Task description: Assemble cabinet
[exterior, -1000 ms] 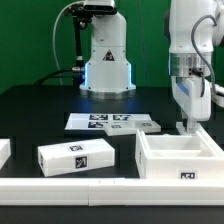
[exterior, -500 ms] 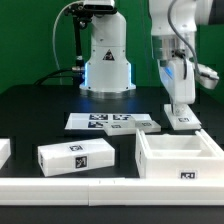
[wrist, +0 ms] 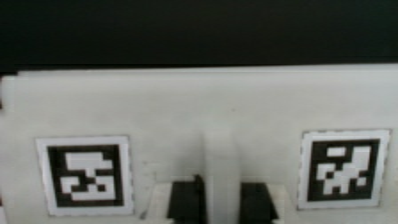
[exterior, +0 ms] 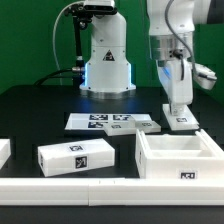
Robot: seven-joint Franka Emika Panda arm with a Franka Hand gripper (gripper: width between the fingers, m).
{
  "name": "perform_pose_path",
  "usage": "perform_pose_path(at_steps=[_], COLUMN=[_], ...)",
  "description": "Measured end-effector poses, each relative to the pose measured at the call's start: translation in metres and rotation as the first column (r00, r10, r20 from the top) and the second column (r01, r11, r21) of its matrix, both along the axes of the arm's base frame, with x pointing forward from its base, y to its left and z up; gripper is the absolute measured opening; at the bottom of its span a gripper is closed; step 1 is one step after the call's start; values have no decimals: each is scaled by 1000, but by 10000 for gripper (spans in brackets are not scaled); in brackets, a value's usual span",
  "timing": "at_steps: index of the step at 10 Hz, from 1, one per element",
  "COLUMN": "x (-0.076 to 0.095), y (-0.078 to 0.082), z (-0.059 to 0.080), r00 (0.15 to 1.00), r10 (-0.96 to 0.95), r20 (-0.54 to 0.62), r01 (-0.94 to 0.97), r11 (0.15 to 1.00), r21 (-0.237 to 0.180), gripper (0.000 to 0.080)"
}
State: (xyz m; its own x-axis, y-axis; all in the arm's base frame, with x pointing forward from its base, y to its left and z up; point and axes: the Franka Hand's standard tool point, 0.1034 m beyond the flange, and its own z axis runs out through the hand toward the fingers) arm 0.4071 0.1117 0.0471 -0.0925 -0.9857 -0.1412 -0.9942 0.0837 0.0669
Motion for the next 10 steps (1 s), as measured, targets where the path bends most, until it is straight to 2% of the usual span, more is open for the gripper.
perform_pose_path(at_steps=[1,3,5,7,8,9,10], x=[3,-1,-1,-10,-15,-12,-15], y=[-6,3,4,22,29,36,42], z=[1,-1,-2,-5,-3,-1,-4], r00=[999,999,998,997,991,992,991], r10=[-48,-47,-56,-57,-67,-49,-19], r20=[-6,-12,-16,-57,-119,-119,-129], r01=[48,46,55,52,49,24,-10], r11=[999,999,998,995,988,979,975], r21=[-10,-21,-26,-86,-147,-203,-221], gripper=[64,64,64,64,64,64,64])
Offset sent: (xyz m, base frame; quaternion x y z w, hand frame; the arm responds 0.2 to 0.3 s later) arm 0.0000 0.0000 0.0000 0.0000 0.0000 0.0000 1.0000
